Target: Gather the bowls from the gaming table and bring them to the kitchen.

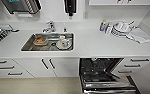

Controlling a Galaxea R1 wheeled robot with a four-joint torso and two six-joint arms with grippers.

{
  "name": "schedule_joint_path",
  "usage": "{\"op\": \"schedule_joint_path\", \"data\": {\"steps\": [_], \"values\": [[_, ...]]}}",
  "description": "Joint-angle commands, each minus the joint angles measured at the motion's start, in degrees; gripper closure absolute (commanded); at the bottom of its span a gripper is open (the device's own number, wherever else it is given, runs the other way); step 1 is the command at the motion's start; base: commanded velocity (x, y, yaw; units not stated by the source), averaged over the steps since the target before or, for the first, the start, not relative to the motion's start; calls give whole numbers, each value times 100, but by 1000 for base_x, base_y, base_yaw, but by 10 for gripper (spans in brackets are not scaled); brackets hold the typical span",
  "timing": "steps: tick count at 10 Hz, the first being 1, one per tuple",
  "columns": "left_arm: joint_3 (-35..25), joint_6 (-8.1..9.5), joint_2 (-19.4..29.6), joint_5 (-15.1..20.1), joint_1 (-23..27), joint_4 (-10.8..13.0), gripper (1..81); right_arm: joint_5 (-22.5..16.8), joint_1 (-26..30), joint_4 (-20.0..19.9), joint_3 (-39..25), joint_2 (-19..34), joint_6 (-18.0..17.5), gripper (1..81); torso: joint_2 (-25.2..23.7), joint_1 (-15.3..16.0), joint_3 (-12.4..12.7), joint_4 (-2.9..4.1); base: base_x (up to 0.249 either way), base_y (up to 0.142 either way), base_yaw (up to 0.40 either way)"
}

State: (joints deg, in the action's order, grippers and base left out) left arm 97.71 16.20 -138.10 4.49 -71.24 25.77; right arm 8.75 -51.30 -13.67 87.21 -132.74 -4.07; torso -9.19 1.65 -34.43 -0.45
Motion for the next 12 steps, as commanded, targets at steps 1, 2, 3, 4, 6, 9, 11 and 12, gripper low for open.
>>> {"op": "schedule_joint_path", "data": {"steps": [1,2,3,4,6,9,11,12], "values": [[11,-100,89,-211,-281,472,10,-471,966,-620,-197,281,-6,811,0,0,0,0,0,0,0],[125,-100,53,-333,-394,482,10,-576,1212,-795,-118,159,-6,811,0,0,0,0,0,0,0],[258,-100,-8,-484,-552,490,10,-603,1371,-927,32,35,-6,811,0,0,0,0,0,0,0],[442,-100,-122,-510,-711,490,10,-603,1580,-1042,304,-167,-6,811,0,0,0,0,0,0,0],[943,-117,-448,-721,-1053,508,10,-779,2064,-1332,1042,-616,-6,811,0,0,0,0,0,0,0],[1453,-126,-878,-765,-1476,736,10,-1121,2478,-1595,2282,-1292,-6,811,0,0,0,0,0,0,0],[1787,-161,-1115,-923,-1704,780,10,-1174,2768,-1894,3055,-1670,-15,811,0,0,0,0,0,0,0],[1935,-161,-1185,-1037,-1792,815,10,-1183,2944,-1999,3290,-1775,-40,811,0,0,0,0,0,0,0]]}}
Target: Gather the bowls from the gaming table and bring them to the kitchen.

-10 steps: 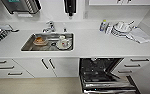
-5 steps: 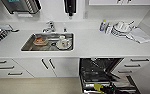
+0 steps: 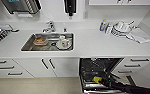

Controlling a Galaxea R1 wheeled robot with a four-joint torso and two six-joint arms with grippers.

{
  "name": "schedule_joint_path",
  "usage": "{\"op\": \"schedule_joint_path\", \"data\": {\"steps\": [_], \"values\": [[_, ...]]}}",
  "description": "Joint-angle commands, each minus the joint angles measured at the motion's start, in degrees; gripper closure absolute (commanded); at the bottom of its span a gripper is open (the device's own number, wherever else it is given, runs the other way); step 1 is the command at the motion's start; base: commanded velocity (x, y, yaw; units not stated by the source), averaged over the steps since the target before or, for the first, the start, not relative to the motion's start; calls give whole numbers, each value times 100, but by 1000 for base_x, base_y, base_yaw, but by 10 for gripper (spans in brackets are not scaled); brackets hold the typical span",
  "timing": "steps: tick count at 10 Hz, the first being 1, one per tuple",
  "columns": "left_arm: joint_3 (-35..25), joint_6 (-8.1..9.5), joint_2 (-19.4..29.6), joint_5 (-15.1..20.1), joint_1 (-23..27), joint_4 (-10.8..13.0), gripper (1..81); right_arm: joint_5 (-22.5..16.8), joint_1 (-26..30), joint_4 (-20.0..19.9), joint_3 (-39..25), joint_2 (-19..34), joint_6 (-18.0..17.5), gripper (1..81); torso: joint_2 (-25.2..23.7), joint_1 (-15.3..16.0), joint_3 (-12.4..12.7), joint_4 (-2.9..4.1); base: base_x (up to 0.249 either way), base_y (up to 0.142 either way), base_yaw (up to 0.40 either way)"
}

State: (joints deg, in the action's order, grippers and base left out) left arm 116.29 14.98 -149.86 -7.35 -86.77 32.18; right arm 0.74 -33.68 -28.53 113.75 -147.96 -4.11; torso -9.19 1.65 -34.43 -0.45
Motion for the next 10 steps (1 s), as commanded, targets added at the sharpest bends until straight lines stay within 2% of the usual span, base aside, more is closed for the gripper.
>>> {"op": "schedule_joint_path", "data": {"steps": [1,2,3,5,6,7,8,9,10], "values": [[131,-39,-36,129,-266,183,10,-391,1314,-531,779,-307,-81,811,0,0,0,0,0,0,0],[158,-39,-62,129,-275,183,10,-400,1394,-531,823,-307,-125,811,0,0,0,0,0,0,0],[184,-31,-89,129,-275,183,10,-400,1447,-548,814,-273,-134,10,0,0,0,0,0,0,0],[571,-30,-299,129,-275,130,10,-477,1534,-593,631,-36,-240,10,0,0,0,0,0,0,0],[984,5,-528,120,-258,113,10,-962,1500,-593,384,238,-248,10,0,0,0,0,0,0,0],[1394,40,-763,129,-240,87,10,-1215,1369,-576,192,542,-248,10,0,0,0,0,0,0,0],[1746,49,-974,129,-231,-17,10,-1365,1123,-566,102,832,-248,10,0,0,0,0,0,0,0],[2118,57,-1222,129,-213,-256,10,-1595,834,-531,-3,1099,-240,10,0,0,0,0,0,0,0],[2546,66,-1502,137,-196,-536,10,-2040,527,-496,-134,1396,-196,10,0,0,0,0,0,0,0]]}}
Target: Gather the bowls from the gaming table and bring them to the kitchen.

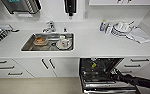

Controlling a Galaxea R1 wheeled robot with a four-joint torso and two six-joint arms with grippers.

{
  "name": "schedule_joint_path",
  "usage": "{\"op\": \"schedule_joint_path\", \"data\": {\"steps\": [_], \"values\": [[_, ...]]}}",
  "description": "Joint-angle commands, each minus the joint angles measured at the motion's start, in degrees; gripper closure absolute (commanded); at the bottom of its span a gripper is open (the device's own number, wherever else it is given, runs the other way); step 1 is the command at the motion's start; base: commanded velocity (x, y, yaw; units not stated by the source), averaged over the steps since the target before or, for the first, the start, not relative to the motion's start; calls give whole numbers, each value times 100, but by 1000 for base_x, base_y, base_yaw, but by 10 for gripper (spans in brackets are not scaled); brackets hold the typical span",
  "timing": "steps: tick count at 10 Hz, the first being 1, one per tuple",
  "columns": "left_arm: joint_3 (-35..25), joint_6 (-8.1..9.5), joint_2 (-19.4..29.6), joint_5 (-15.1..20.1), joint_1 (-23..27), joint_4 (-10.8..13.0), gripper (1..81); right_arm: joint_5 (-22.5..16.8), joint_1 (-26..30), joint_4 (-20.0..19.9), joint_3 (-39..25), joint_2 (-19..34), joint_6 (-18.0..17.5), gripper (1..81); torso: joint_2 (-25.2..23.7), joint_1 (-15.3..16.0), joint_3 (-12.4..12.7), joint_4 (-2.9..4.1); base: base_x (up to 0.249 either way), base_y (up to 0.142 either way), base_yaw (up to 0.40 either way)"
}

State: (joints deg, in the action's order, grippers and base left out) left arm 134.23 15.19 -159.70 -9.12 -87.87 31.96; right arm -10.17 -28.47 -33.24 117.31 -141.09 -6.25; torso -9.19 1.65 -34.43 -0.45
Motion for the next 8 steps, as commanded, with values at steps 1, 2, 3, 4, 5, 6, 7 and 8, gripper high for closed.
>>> {"op": "schedule_joint_path", "data": {"steps": [1,2,3,4,5,6,7,8], "values": [[954,46,-650,314,-86,-706,10,-1214,-322,-33,-586,903,36,10,0,0,0,0,0,0,0],[1105,46,-775,323,-69,-902,10,-1268,-664,-42,-746,1125,37,10,0,0,0,0,0,0,0],[1123,46,-801,323,-16,-1052,10,-1260,-990,-24,-1027,1397,45,10,0,0,0,0,0,0,0],[1123,54,-792,323,19,-1069,10,-1260,-1236,-24,-1291,1590,72,10,0,0,0,0,0,0,0],[1114,54,-775,341,28,-1069,10,-1243,-1456,10,-1501,1730,115,10,0,0,0,0,0,0,0],[1114,46,-758,385,55,-1052,10,-1216,-1710,19,-1589,1801,133,10,-573,369,0,0,0,0,0],[1105,46,-713,376,55,-1008,10,-1172,-1991,28,-1581,1793,186,10,-603,386,0,0,0,0,0],[1123,11,-661,385,63,-930,10,-999,-2290,37,-1546,1775,326,10,-706,448,0,0,0,0,0]]}}
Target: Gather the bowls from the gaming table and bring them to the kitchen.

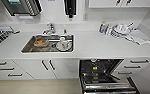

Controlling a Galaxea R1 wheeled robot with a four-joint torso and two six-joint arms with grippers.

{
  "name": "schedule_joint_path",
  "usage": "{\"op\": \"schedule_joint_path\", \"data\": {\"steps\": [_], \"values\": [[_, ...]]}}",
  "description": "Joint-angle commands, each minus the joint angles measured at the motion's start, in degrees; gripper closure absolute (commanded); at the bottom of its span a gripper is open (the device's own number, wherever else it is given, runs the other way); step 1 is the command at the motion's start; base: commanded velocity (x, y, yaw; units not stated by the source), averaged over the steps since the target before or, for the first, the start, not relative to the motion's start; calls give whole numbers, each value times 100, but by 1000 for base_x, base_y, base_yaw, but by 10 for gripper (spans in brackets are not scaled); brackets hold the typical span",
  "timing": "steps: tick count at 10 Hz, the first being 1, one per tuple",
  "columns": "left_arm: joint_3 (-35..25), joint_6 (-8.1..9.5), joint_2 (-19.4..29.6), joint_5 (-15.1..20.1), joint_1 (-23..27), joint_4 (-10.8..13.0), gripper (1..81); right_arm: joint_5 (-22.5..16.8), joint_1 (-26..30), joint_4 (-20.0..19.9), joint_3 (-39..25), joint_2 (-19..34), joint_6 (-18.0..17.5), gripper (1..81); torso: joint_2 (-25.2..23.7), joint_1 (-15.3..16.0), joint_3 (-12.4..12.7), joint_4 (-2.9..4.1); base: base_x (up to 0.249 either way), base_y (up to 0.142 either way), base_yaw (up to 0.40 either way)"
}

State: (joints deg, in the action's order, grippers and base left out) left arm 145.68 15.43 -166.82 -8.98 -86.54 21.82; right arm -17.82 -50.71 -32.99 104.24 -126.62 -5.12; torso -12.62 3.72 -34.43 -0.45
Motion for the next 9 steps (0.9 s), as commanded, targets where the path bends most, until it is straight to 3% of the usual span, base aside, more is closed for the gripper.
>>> {"op": "schedule_joint_path", "data": {"steps": [1,2,3,6,8,9], "values": [[-4,-40,60,379,-61,198,10,-107,-286,12,-256,319,231,10,-536,345,0,0,0,0,0],[-4,-49,69,380,-61,471,10,130,-532,12,-300,293,240,10,-754,479,2,0,0,0,0],[-4,-49,69,389,-61,525,10,323,-759,-23,-265,240,222,10,-962,608,2,0,0,0,0],[-22,-49,51,389,-61,525,10,981,-1209,-59,-177,-127,178,10,-1593,999,5,0,0,0,0],[-4,-40,77,380,-95,507,10,1070,-1297,-145,6,-444,65,10,-2013,1259,7,0,0,0,0],[5,-49,95,380,-96,516,10,1105,-1332,-382,129,-620,-67,10,-2234,1397,9,0,0,0,0]]}}
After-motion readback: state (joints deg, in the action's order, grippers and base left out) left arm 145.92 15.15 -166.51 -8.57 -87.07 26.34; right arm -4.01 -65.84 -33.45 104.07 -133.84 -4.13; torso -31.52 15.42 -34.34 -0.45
